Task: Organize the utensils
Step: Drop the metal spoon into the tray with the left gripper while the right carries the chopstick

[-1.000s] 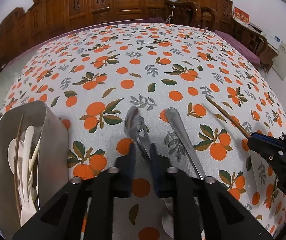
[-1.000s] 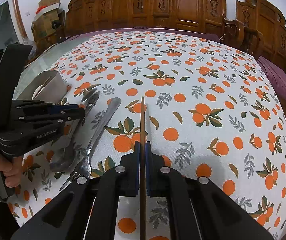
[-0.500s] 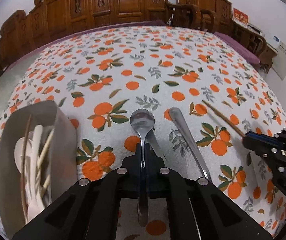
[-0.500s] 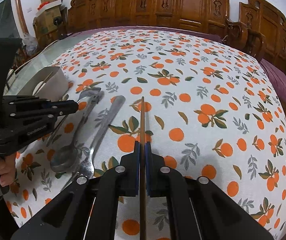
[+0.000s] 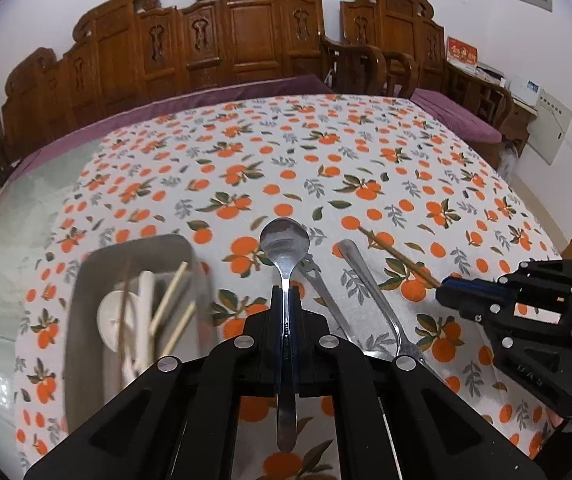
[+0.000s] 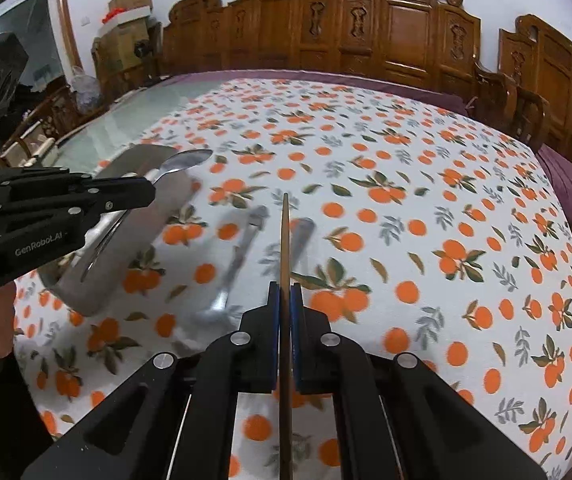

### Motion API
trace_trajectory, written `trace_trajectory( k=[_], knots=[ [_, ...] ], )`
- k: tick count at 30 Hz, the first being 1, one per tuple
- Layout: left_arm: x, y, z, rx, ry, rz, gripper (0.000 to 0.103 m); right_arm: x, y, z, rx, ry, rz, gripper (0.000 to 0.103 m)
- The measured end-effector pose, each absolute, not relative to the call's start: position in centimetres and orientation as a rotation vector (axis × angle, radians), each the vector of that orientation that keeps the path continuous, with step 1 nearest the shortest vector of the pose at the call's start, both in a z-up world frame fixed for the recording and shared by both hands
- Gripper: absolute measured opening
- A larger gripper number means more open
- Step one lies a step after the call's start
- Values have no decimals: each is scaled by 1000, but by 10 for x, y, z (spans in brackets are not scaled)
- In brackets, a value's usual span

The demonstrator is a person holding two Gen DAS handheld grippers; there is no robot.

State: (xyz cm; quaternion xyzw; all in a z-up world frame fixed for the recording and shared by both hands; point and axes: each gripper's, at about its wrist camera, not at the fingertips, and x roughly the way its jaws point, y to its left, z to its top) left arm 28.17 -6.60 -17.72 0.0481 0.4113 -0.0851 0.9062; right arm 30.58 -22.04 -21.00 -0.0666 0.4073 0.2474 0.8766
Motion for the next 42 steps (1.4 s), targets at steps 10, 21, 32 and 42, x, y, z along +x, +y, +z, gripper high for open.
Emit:
trace_trajectory(
  k=[10,21,32,42],
  knots=[
    [265,-31,-155,98,819,-140,2,284,-189,-193,-151,800,578,6],
    [263,15,-162,99,838,-82,2,272,-171,-185,-162,773,623,6],
    [266,43,-194,66,891,-63,2,272,-161,-189,-163,780,628,6],
    [269,52,-215,56,931,-64,3,275,-151,-199,-173,806,635,6]
  ],
)
